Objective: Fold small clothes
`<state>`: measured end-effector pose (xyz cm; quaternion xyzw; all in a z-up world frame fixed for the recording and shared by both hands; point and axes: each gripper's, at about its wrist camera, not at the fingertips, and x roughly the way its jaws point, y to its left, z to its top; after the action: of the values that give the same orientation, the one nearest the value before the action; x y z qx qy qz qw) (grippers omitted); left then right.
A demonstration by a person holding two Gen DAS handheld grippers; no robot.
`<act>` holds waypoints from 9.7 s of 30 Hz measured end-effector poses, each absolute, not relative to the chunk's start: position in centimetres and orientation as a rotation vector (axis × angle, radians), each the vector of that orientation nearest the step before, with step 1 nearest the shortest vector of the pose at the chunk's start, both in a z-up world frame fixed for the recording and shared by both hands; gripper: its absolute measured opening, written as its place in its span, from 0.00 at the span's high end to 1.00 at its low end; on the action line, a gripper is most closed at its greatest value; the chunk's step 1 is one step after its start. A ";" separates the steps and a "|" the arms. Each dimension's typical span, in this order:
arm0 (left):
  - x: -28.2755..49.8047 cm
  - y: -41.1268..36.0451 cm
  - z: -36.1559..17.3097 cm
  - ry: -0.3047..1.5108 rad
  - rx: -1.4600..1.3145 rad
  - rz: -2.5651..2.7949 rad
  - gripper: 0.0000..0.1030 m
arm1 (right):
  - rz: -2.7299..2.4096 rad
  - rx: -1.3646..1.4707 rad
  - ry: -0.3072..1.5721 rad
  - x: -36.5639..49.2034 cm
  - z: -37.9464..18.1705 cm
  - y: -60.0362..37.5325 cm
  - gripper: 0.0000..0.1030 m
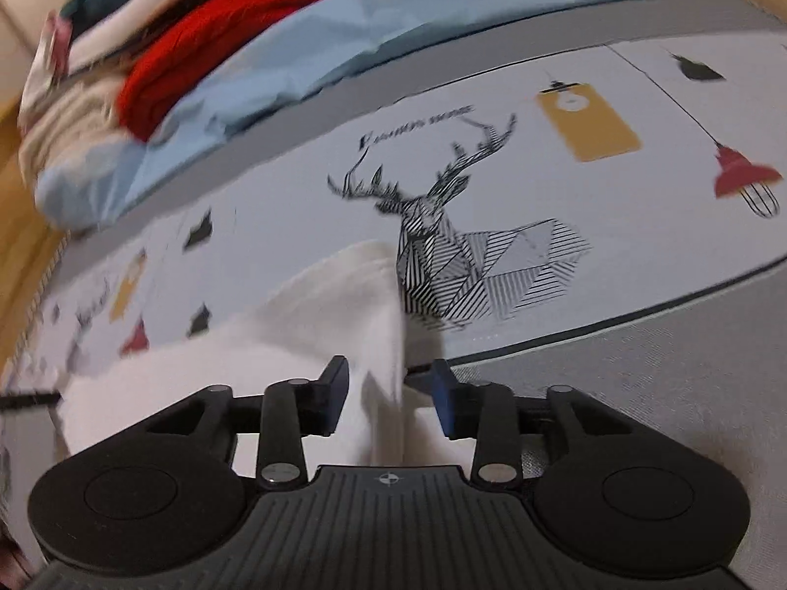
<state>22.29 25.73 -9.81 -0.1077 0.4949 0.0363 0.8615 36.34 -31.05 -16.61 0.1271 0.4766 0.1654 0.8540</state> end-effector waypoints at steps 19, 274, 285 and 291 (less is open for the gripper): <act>23.6 26.0 -12.8 1.121 -0.288 0.145 0.48 | 0.249 0.066 0.983 36.7 -17.3 -28.7 0.57; 15.5 9.2 -11.3 1.217 0.040 -0.313 0.90 | 0.320 0.350 0.958 26.5 -7.5 -25.0 0.58; 16.7 10.4 -9.6 1.182 -0.073 -0.254 0.87 | 0.316 0.357 1.039 30.4 -14.9 -24.3 0.57; 17.7 11.5 -8.9 1.128 -0.142 -0.186 0.87 | 0.370 0.306 1.023 30.4 -14.8 -23.5 0.97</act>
<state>17.72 11.53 -8.89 -0.0672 0.5332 -0.0881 0.8387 30.40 -23.45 -14.79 0.1451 0.4849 0.1753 0.8444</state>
